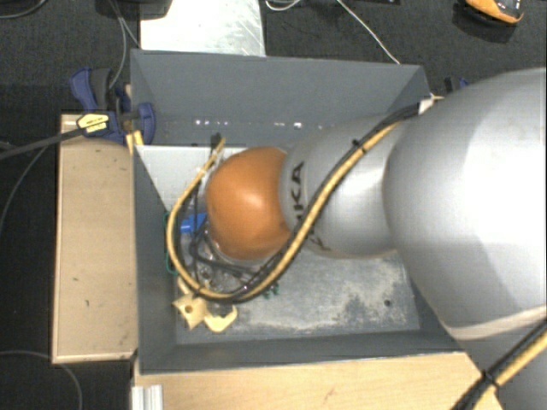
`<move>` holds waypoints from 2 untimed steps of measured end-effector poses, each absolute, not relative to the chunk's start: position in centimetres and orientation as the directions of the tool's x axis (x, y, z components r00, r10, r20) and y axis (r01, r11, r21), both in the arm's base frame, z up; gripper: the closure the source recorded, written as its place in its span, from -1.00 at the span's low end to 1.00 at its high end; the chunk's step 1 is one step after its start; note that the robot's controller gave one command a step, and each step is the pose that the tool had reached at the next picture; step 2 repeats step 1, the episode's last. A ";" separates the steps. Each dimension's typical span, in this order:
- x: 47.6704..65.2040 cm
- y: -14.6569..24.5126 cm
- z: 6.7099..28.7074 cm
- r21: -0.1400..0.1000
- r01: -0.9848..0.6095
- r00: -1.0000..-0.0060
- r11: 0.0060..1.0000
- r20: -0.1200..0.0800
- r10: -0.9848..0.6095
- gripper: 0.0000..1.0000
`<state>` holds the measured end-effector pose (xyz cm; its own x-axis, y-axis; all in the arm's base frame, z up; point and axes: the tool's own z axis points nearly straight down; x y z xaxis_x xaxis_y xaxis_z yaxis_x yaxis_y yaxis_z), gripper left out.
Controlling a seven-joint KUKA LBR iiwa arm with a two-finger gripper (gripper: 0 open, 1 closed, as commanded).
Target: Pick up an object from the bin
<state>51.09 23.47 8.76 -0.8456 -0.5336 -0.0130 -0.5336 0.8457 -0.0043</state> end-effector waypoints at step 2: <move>50.6 22.4 24.0 0.001 -0.517 -0.856 0.856 -0.015 -0.517 1.00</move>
Offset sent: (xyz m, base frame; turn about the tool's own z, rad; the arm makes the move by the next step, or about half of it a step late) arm 0.0000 0.0000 0.0000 0.0000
